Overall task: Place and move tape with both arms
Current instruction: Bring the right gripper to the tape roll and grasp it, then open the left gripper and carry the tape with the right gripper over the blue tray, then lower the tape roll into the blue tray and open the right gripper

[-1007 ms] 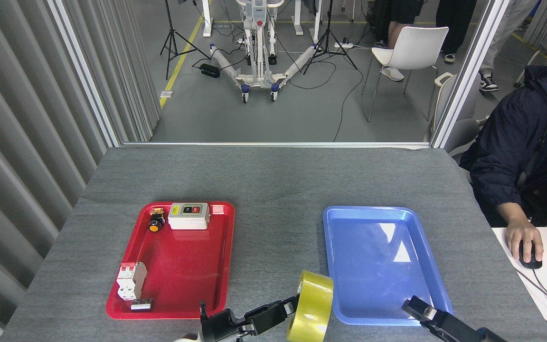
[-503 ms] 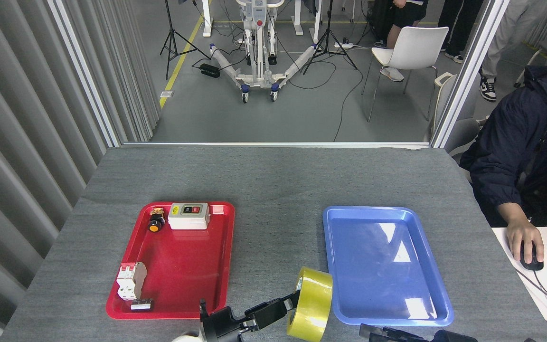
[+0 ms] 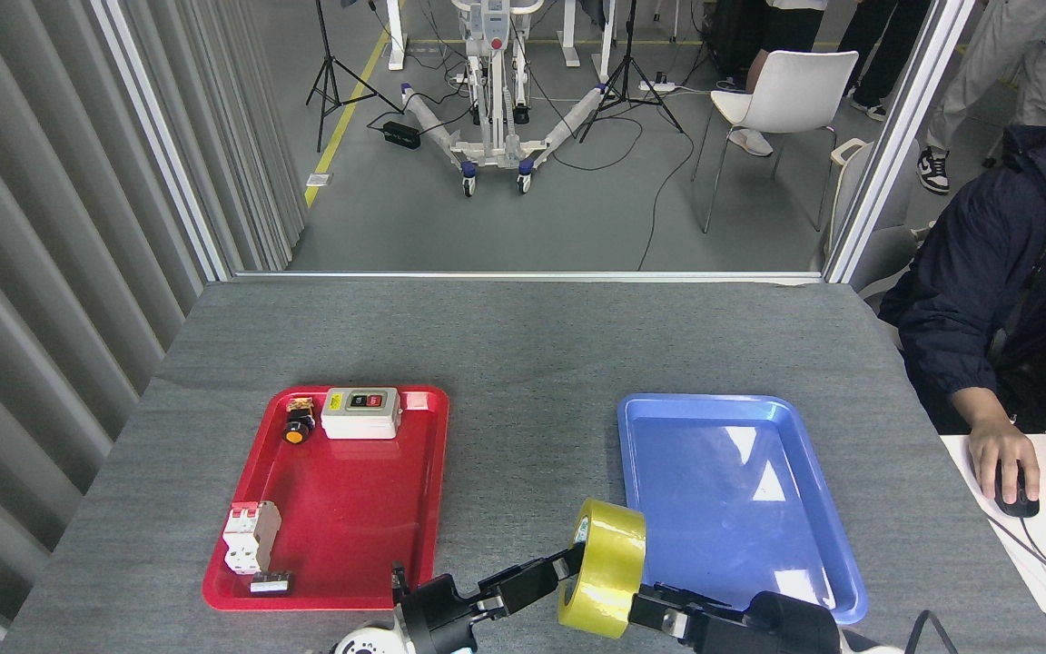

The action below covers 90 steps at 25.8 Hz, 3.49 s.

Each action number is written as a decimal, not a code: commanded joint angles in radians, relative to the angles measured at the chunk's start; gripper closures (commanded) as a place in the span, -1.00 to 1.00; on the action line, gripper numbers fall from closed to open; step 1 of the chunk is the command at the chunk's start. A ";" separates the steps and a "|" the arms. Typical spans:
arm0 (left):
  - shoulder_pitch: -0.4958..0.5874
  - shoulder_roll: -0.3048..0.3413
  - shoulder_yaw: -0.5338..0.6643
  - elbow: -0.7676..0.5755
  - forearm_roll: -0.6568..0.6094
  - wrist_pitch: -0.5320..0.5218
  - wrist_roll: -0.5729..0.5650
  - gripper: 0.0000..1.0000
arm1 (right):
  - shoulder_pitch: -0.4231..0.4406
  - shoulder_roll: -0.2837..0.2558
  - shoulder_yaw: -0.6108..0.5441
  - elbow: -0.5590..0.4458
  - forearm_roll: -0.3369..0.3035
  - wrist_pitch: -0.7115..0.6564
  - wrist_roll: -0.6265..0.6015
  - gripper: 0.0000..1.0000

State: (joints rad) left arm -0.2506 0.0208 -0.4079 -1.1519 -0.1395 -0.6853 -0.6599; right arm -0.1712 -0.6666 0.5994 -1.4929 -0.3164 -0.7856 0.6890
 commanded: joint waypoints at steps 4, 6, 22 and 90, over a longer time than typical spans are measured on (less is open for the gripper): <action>-0.010 -0.009 0.001 0.021 -0.002 0.000 0.005 0.92 | -0.016 0.021 -0.004 0.016 0.030 0.000 -0.008 -0.48; -0.012 -0.010 0.003 0.023 -0.003 0.000 0.005 0.92 | -0.019 0.022 -0.012 0.030 0.031 0.000 -0.009 -0.46; -0.032 -0.012 0.021 0.049 -0.005 0.000 0.005 0.92 | -0.021 0.051 -0.056 0.051 0.046 0.000 -0.037 0.04; 0.063 0.114 0.419 -0.097 -1.355 0.553 0.704 -1.00 | -0.574 0.016 0.273 0.278 0.727 1.253 0.103 0.54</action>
State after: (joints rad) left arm -0.1930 0.1345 0.0091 -1.2472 -1.5379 -0.1309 0.1378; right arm -0.6903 -0.6622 0.8297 -1.2620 0.4119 0.3729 0.6911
